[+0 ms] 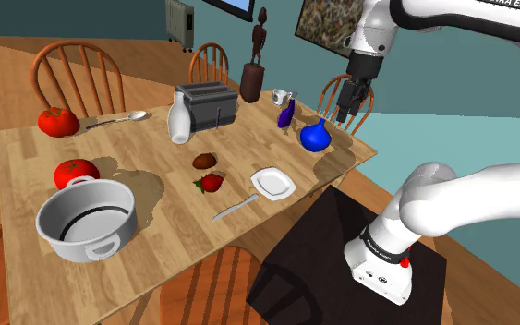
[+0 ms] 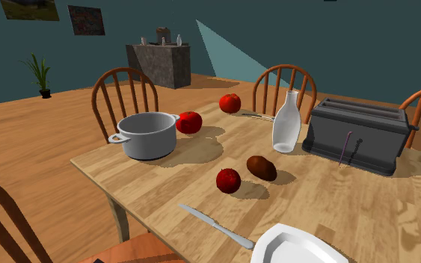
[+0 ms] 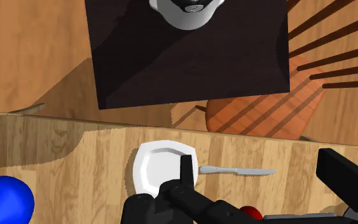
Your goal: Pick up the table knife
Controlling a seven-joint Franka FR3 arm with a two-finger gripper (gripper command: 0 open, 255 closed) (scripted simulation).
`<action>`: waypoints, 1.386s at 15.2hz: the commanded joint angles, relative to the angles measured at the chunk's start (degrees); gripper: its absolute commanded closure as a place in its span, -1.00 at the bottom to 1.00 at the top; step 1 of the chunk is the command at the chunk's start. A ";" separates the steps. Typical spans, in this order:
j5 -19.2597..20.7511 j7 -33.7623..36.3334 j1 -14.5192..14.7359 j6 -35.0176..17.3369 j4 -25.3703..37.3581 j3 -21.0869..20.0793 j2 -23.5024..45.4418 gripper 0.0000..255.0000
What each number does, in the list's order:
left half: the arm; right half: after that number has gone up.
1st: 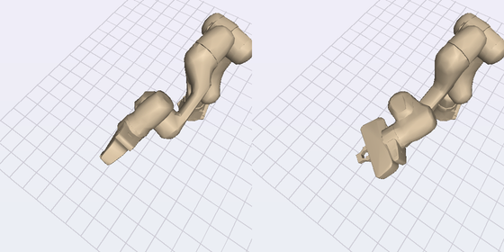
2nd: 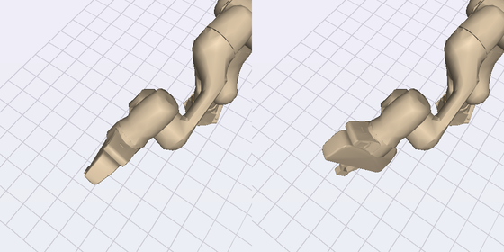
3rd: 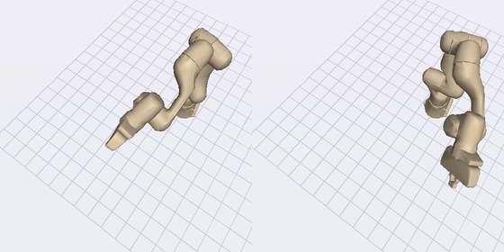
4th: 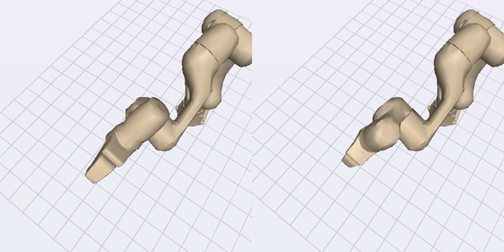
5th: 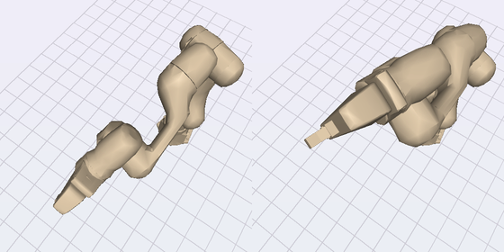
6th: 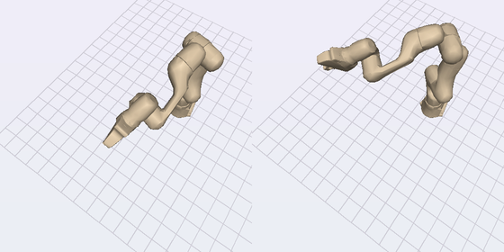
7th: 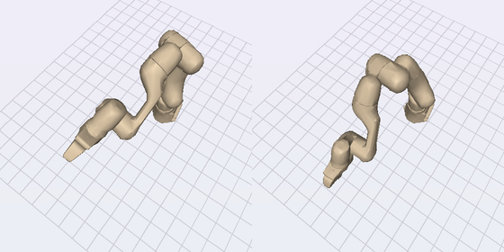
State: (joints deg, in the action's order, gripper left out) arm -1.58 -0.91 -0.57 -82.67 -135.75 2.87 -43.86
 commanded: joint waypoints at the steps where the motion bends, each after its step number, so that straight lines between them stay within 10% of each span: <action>1: 0.00 0.00 0.00 0.00 0.00 0.00 0.00 -1.00; 21: 6.30 -30.33 10.07 -38.69 -6.60 2.03 33.47 -1.00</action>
State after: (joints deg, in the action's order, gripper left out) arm 4.49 -29.76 9.06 -119.59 -142.76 5.01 -12.48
